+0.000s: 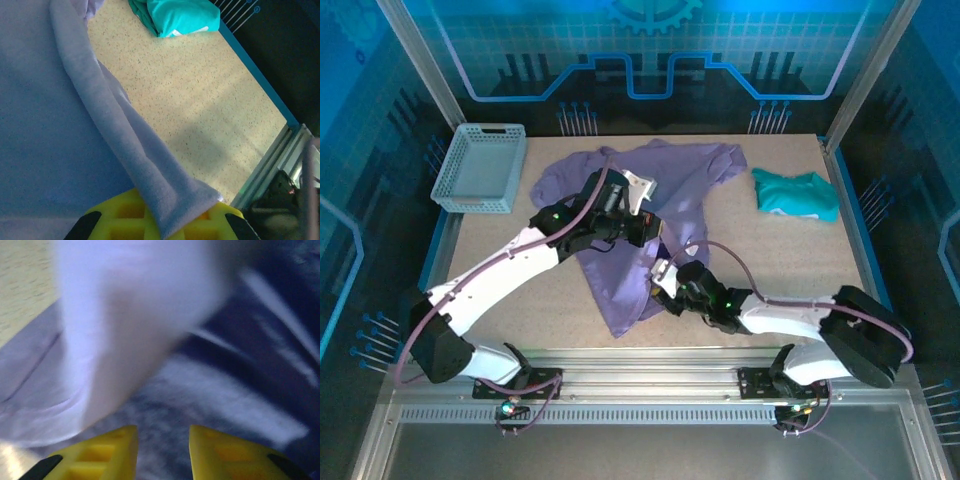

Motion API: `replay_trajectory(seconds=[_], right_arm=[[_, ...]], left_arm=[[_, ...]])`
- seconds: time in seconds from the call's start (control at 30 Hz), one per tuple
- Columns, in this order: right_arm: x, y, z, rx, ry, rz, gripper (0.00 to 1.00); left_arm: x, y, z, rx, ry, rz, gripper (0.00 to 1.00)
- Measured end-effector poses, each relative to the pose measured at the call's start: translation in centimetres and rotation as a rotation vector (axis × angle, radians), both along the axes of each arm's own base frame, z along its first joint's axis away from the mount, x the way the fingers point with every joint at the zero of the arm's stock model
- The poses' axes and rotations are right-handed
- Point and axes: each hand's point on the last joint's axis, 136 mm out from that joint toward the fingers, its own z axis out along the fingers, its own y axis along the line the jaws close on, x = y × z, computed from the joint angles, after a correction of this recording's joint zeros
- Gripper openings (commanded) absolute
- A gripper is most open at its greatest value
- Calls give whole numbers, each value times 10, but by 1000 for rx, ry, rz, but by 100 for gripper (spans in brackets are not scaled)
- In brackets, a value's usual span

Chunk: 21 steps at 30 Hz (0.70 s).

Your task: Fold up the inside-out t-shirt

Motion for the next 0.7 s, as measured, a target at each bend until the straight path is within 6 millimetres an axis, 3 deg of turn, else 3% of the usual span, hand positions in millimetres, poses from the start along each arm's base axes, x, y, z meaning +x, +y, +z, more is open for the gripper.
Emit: replay_trajectory(seconds=[0.17,0.27,0.4,0.7], right_arm=[[49,-27,-1,-15,-72,-199,31],[66,-33,4,-32,-108,-278,32],[74,-30,13,-24,-145,-296,36],[84,-15,1,-100,-135,-273,50]], left_arm=[[-11,2,10,-30,12,-33,0],[-20,-2,17,-69,25,-75,0],[-26,-9,32,-127,41,-110,0],[-50,-33,81,-244,18,-221,0]])
